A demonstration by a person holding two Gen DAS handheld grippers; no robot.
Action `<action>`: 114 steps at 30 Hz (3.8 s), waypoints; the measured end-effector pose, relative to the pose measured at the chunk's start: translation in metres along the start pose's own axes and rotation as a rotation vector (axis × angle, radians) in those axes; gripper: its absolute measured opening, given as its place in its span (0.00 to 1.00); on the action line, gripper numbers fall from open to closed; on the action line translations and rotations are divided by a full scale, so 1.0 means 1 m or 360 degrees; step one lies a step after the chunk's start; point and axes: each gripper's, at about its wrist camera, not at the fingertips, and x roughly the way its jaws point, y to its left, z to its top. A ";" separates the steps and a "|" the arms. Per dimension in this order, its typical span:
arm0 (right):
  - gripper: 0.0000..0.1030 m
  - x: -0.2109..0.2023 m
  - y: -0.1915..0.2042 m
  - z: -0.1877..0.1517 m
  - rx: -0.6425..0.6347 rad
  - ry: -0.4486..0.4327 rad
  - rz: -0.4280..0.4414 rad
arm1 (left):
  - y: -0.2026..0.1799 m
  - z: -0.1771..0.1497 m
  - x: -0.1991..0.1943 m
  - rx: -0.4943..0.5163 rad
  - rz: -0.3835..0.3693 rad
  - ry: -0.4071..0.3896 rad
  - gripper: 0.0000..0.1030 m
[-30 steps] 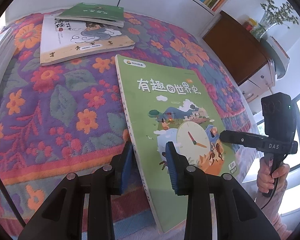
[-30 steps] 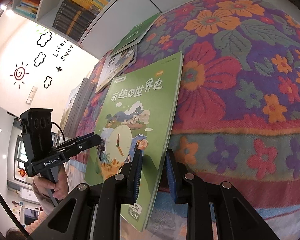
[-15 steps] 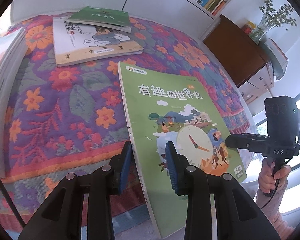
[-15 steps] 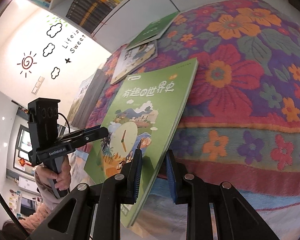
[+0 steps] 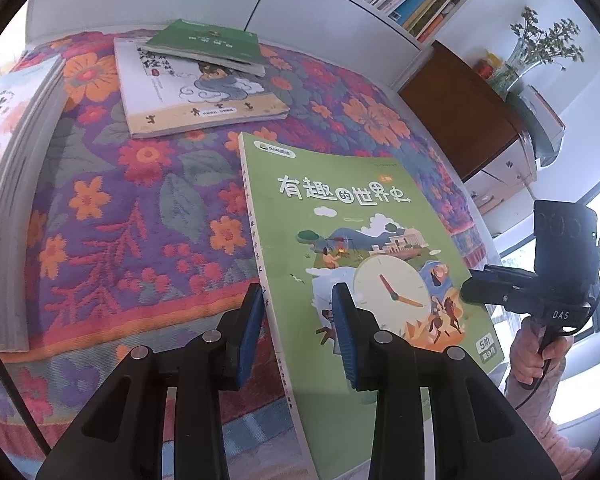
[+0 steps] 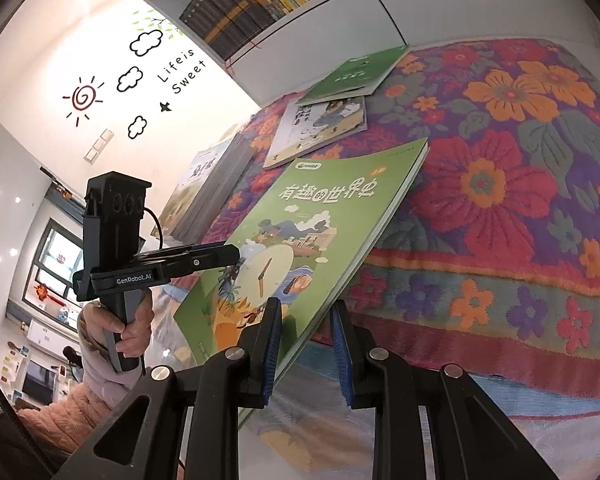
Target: Organize books
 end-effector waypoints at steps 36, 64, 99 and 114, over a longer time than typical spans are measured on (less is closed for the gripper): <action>0.25 0.100 0.177 0.118 -0.0430 0.0001 0.0107 | 0.117 0.055 -0.187 -0.0011 0.0374 -0.0430 0.32; 0.25 0.255 0.171 0.139 -0.0271 0.0308 0.0086 | 0.215 0.040 -0.147 -0.0107 0.0597 -0.0305 0.33; 0.30 0.254 0.173 0.141 -0.0233 0.0310 0.0034 | 0.206 0.035 -0.161 -0.0260 0.0870 -0.0360 0.36; 0.31 0.130 0.072 0.194 0.0130 -0.0124 0.0038 | 0.110 0.139 -0.108 -0.0151 0.0665 -0.0432 0.38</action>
